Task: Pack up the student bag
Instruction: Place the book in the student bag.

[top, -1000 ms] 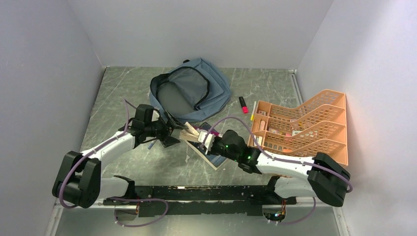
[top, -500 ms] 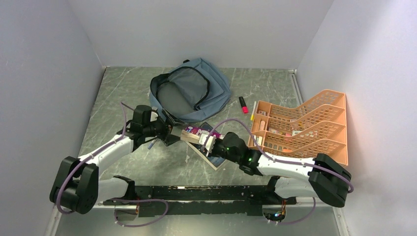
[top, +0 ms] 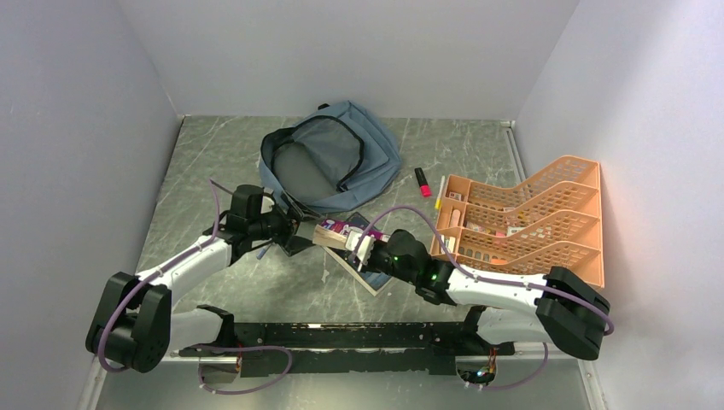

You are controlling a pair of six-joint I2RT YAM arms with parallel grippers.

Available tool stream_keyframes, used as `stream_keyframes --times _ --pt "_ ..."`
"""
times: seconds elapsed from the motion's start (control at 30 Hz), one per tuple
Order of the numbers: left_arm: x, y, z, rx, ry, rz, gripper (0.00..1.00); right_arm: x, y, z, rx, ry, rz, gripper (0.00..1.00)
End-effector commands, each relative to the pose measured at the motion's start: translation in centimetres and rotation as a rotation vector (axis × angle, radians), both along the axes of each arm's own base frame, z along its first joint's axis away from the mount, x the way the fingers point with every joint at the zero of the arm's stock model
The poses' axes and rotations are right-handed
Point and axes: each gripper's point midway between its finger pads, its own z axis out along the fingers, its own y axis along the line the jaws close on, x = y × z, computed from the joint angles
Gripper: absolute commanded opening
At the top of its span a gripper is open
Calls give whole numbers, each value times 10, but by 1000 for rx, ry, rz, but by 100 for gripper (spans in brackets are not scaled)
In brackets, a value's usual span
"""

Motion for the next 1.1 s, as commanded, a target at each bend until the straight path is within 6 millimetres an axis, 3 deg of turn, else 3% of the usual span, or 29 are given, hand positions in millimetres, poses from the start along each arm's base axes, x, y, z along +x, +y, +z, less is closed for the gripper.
stream_keyframes --times 0.0,0.17,0.33,0.57,0.73,0.93,1.07 --pt "-1 -2 4 0 -24 -16 88 8 17 40 127 -74 -4 0" --pt "-4 1 -2 39 -12 -24 88 18 11 45 111 -103 -58 0" --pt "-4 0 -6 27 2 -16 88 14 11 52 140 -104 -47 0" --pt "4 -6 -4 -6 -4 -23 88 -3 29 43 123 -52 59 0" --pt "8 -10 -2 1 -12 -30 87 -5 40 36 92 -66 68 0" --pt "4 -11 -7 4 -5 -38 72 -3 43 38 93 -86 62 0" --pt "1 -10 -12 -2 -4 -42 55 -7 38 30 63 -74 71 25"
